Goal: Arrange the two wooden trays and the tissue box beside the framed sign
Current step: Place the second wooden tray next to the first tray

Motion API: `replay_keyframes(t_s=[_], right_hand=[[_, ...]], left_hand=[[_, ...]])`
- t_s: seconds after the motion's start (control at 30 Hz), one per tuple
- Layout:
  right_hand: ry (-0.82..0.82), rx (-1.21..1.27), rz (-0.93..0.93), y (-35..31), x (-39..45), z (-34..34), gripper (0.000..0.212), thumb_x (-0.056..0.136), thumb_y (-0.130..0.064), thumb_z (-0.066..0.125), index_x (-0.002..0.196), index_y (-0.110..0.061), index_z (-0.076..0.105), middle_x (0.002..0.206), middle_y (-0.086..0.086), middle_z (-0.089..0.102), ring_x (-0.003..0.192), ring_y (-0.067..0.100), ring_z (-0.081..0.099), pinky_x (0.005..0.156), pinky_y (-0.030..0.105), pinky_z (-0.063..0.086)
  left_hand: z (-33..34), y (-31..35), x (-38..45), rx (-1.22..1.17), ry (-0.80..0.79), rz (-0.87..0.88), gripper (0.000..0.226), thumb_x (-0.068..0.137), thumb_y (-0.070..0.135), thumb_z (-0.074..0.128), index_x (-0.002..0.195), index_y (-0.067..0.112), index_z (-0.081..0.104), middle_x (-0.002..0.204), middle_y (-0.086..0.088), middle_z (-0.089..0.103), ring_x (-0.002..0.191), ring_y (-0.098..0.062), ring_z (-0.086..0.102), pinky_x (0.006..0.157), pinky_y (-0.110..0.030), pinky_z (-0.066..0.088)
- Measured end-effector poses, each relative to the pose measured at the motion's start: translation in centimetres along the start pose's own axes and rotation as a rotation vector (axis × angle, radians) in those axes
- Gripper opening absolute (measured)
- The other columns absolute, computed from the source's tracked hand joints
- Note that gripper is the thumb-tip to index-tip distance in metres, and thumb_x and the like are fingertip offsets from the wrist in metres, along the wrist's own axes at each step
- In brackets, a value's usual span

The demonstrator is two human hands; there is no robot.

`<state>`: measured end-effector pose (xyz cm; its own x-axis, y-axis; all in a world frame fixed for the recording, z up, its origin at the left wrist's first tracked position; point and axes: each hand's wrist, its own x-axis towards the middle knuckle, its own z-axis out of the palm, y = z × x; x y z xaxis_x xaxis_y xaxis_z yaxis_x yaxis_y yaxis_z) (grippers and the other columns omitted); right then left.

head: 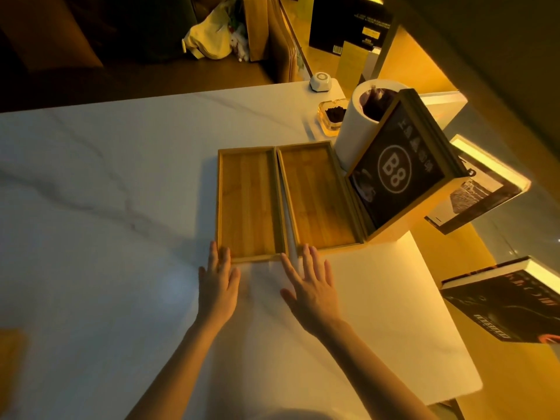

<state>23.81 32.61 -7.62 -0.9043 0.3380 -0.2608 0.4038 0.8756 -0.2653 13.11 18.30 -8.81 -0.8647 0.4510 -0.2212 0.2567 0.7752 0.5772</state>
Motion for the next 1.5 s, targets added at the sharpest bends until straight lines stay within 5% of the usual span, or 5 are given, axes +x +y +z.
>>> replay_keyframes(t_s=[0.47,0.8,1.13,1.4,1.5], right_hand=[[-0.007,0.010,0.018,0.8,0.0,-0.3,0.066,0.092,-0.047,0.034,0.144,-0.028,-0.002,0.156,0.003,-0.008,0.136,0.022,-0.022,0.109,0.045,-0.014],[0.044,0.029,0.066,0.1,1.0,-1.1,0.060,0.093,-0.040,0.039,0.144,-0.027,0.010,0.156,0.006,0.016,0.144,0.027,0.004,0.115,0.049,-0.002],[0.081,0.011,-0.002,0.8,0.2,-0.4,0.058,0.095,-0.037,0.037,0.144,-0.028,0.008,0.157,0.004,0.002,0.143,0.025,-0.007,0.109,0.042,-0.011],[0.132,-0.013,-0.003,1.0,0.1,0.7,0.062,0.089,-0.039,0.047,0.142,-0.022,0.021,0.153,0.008,0.018,0.137,0.030,0.000,0.108,0.052,0.000],[0.100,-0.020,-0.013,1.0,0.0,0.8,0.062,0.092,-0.043,0.036,0.144,-0.024,0.008,0.152,0.002,-0.004,0.137,0.028,-0.013,0.109,0.046,-0.010]], left_hand=[[0.8,0.6,-0.1,-0.039,-0.012,0.048,0.049,0.094,0.022,0.036,0.139,0.010,0.021,0.155,-0.013,0.003,0.132,-0.033,0.031,0.102,-0.038,0.038],[0.9,-0.5,0.1,0.027,-0.016,0.122,0.051,0.092,0.020,0.041,0.138,0.010,0.023,0.154,-0.013,0.004,0.137,-0.030,0.025,0.106,-0.037,0.035],[0.9,-0.9,-1.1,0.229,0.001,0.168,0.057,0.088,0.019,0.051,0.138,0.009,0.025,0.151,-0.021,0.016,0.123,-0.037,0.045,0.097,-0.042,0.045],[0.6,-0.2,-1.4,0.451,-0.037,0.157,0.063,0.089,0.037,0.039,0.140,0.010,0.015,0.151,-0.021,0.015,0.138,-0.037,0.021,0.107,-0.052,0.028],[0.6,0.0,-1.5,0.439,-0.066,0.143,0.066,0.090,0.037,0.039,0.141,0.012,0.006,0.153,-0.018,0.006,0.141,-0.035,0.010,0.112,-0.050,0.020]])
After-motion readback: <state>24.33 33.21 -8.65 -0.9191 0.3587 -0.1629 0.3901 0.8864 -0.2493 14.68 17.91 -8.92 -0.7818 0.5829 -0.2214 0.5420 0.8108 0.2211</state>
